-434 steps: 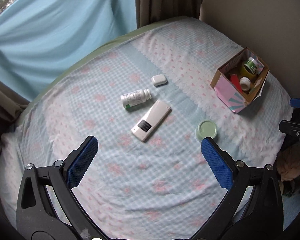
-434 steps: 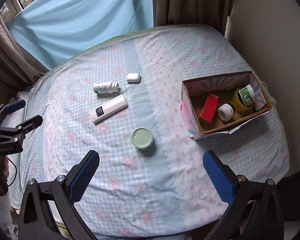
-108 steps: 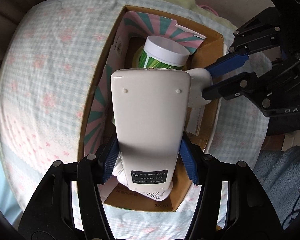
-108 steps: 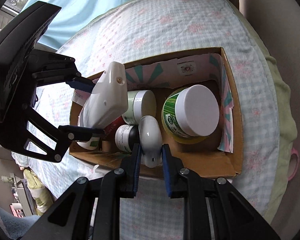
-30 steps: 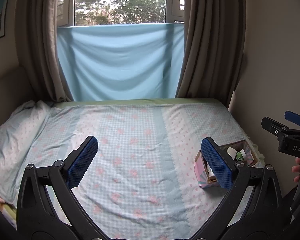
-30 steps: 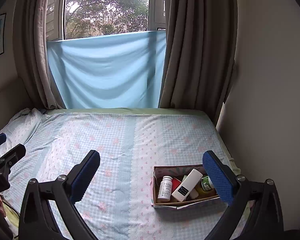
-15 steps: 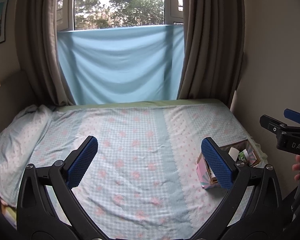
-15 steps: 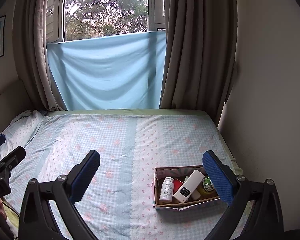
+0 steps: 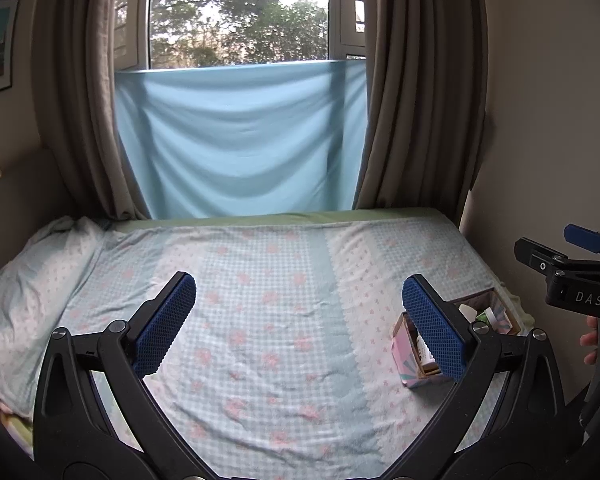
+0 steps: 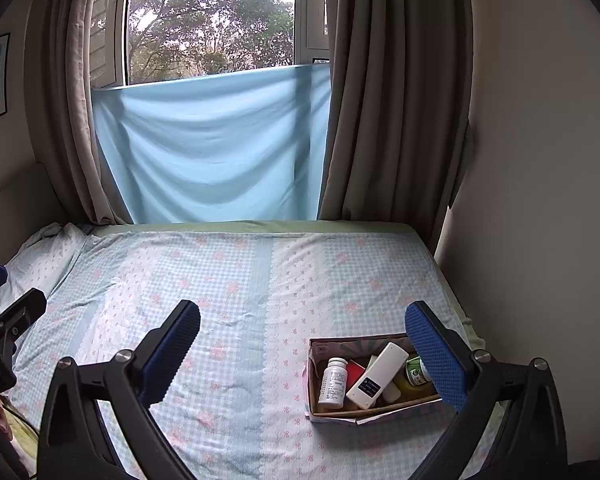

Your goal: Organize rigid objects

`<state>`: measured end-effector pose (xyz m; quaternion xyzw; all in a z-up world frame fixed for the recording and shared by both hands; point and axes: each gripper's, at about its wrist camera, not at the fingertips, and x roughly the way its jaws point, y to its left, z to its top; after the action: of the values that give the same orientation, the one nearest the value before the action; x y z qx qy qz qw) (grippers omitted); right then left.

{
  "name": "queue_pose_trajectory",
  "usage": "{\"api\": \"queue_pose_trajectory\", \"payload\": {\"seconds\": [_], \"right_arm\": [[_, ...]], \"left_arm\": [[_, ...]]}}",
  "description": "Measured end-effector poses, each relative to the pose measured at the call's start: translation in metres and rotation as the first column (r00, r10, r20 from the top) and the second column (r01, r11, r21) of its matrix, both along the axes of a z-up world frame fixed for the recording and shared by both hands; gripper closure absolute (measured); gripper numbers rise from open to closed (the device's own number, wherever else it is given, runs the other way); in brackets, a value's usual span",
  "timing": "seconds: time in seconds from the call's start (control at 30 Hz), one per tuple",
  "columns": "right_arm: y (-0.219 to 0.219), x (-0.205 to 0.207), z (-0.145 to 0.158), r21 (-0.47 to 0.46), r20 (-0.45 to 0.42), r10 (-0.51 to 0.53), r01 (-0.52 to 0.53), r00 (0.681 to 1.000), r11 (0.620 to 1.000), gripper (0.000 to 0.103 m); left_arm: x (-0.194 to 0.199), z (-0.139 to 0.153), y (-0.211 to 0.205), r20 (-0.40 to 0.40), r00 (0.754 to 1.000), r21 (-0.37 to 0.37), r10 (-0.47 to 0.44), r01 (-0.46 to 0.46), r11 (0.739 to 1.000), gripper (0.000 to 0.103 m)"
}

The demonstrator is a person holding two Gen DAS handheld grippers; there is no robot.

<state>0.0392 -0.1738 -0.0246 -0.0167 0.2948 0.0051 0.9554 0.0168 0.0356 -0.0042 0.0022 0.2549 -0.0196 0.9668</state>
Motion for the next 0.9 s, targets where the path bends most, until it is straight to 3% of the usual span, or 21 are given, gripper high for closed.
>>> {"api": "queue_pose_trajectory", "payload": {"seconds": [0.27,0.43,0.9], "right_arm": [[-0.0015,0.0019,-0.0004,0.0,0.0,-0.004,0.004,1.0,1.0,0.001],[-0.0028,0.0044,-0.0007,-0.003,0.001,-0.006,0.006,1.0,1.0,0.001],[-0.0054,0.0089,-0.005,0.004,-0.009,-0.006,0.006,1.0,1.0,0.001]], "left_arm": [[-0.0034,0.0025,-0.0039,0.048,0.999,0.042,0.02,-0.022,0.999,0.0],[-0.006,0.0056,-0.0021,0.078,0.997,0.005,0.022,-0.023,1.0,0.0],[0.0003,0.0007,-0.0016,0.043,0.996,0.008,0.079,-0.079,0.997,0.0]]}}
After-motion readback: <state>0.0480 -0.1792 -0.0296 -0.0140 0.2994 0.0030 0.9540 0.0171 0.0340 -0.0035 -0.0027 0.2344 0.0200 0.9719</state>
